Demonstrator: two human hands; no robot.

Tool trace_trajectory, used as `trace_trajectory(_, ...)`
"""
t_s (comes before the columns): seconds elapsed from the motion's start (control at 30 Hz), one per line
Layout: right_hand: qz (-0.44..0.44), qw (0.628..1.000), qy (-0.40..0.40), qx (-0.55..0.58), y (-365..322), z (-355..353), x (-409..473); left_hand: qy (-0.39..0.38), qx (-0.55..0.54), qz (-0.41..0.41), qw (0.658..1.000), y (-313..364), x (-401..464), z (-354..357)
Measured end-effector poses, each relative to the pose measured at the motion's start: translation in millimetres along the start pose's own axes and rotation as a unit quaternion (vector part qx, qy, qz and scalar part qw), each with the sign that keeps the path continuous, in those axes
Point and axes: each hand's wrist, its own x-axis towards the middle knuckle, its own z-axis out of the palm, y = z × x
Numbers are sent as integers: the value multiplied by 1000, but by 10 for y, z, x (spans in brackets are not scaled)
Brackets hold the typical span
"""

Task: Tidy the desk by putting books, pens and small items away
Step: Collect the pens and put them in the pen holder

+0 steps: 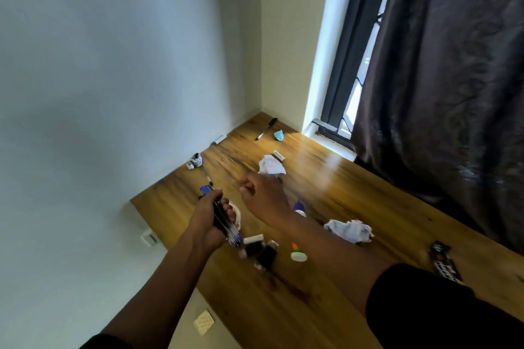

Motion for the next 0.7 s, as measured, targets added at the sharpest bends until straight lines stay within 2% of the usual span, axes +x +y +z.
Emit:
trace_trajectory(0.23,-21,994,-87,-69,-158,496,738,1,-25,2,1000,381,182,-168)
trace_trajectory(0.53,22,978,-103,-178,-271,1018,1162,-11,-86,18,996,616,314,-314)
trace_trajectory(0.7,68,983,-107,-132,-134,939,1225,-15,-77,14,997,633,395,-303)
